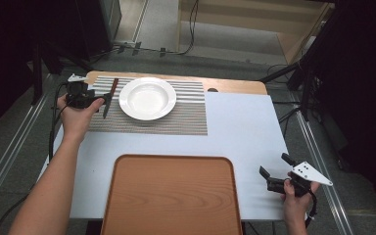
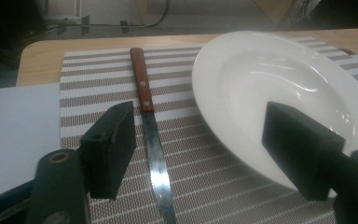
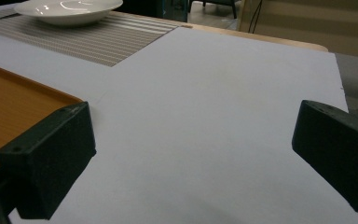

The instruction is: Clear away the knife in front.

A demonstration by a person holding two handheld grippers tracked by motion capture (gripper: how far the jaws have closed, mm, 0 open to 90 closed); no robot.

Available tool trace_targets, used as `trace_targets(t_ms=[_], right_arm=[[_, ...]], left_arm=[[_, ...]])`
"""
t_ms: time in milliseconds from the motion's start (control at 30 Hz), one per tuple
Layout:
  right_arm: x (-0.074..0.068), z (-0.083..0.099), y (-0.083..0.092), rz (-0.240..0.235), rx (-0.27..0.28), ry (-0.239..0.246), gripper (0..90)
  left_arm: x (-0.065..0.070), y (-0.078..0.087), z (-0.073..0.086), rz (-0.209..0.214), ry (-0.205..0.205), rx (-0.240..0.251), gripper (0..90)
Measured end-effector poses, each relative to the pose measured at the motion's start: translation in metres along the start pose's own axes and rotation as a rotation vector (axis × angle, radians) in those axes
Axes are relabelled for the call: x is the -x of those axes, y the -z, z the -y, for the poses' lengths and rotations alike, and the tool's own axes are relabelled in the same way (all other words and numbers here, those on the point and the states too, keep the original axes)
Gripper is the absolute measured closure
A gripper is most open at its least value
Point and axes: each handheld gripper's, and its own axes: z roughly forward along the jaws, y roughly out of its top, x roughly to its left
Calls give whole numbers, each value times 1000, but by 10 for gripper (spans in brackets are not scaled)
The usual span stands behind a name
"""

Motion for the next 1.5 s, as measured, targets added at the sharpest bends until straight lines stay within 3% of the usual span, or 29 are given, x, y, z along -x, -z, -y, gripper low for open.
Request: trace_targets(t_ms=[400,533,767,1233,1400,1500], right_arm=[[-1,0,-2,6,-8,7,0],[-1,0,-2,11,-13,9,0],[-2,0,-3,14,-20,14,0],[-3,-1,-5,29,-36,24,0],[-4,-1,-6,32,-39,32,0],[-4,-1,-6,35,-38,36,0]], left_arm=[[-7,-40,-22,-55,32,-90,478],[-16,-60,-27,-68,63,-152,540],[-26,-80,-30,-93,104,-231,625],[-36,-105,-21,-102,181,-264,689],[-31,-109,-22,-111,162,-268,701],[-27,-110,-23,-152,136,-284,737]])
